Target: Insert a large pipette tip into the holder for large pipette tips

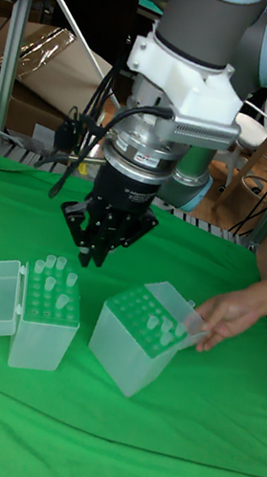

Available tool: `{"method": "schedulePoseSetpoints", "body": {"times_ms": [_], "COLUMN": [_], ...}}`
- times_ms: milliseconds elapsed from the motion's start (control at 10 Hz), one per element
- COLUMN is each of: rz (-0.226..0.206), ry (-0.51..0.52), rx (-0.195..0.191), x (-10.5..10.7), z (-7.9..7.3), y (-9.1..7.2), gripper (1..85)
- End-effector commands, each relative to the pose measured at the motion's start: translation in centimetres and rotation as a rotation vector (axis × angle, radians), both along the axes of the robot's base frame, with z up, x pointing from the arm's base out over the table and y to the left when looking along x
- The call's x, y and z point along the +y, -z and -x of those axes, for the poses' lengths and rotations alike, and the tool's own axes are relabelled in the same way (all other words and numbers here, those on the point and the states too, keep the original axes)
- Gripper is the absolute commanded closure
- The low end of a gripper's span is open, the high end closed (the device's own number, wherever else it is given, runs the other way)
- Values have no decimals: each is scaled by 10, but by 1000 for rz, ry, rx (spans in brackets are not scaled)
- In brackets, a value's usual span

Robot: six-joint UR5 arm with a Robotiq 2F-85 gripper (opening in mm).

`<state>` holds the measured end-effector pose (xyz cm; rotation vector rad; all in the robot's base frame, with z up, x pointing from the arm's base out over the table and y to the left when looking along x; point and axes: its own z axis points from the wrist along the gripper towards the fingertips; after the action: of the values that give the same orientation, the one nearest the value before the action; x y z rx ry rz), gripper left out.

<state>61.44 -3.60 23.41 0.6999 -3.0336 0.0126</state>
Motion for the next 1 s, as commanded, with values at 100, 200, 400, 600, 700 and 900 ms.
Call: {"method": "schedulePoseSetpoints", "body": {"times_ms": [100,200,400,600,700,900], "rz": [-38,-44,-59,-67,-78,11], "ry": [149,157,180,186,197,185], "rx": [-17,-34,-51,-86,-101,-87], "x": [58,65,69,70,72,49], "z": [4,4,-1,-10,-15,-9], "y": [2,4,4,3,3,4], "gripper": [627,627,587,573,550,783]}}
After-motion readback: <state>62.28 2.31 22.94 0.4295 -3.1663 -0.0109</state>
